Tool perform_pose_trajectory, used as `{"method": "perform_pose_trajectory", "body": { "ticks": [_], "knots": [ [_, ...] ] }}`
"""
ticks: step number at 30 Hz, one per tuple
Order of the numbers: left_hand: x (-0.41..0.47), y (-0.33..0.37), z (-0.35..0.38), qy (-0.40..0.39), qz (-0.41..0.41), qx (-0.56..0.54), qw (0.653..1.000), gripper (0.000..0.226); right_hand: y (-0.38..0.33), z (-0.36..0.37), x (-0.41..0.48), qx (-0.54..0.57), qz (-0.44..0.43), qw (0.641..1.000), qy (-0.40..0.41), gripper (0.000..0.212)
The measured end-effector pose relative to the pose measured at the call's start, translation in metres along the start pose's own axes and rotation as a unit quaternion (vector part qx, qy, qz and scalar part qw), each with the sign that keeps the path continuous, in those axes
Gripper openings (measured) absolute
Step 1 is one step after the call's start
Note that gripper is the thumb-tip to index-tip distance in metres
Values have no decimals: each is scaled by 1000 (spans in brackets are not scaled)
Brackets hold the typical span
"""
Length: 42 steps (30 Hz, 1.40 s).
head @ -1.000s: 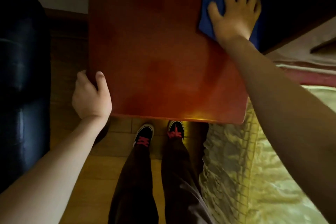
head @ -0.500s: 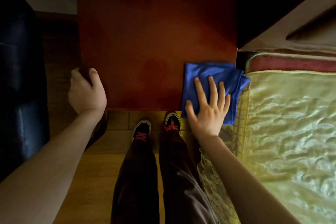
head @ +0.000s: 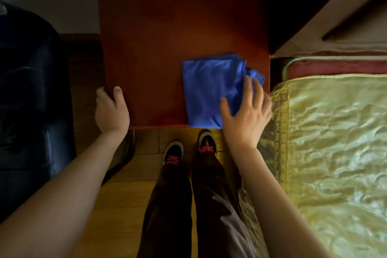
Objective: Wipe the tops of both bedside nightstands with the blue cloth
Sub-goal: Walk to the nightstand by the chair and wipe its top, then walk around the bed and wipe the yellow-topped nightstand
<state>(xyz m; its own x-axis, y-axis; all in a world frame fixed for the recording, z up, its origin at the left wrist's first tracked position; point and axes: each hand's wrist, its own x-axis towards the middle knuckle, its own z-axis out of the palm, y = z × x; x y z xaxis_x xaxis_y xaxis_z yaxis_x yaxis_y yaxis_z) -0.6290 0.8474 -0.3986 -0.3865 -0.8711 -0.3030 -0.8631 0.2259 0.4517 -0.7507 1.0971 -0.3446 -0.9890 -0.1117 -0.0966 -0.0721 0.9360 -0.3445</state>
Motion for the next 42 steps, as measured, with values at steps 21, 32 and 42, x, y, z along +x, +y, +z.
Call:
{"method": "perform_pose_trajectory", "body": {
  "ticks": [21,32,42],
  "knots": [
    [-79,63,-123,-179,47,-54,981,45,-85,-117,-4,445,291,817,-223,24],
    [-182,106,-353,-134,231,-102,958,41,-133,-340,-85,400,93,892,-186,17],
    [-196,-20,-353,-289,130,-6,948,37,-95,-325,-189,412,213,878,-116,14]
  ]
}}
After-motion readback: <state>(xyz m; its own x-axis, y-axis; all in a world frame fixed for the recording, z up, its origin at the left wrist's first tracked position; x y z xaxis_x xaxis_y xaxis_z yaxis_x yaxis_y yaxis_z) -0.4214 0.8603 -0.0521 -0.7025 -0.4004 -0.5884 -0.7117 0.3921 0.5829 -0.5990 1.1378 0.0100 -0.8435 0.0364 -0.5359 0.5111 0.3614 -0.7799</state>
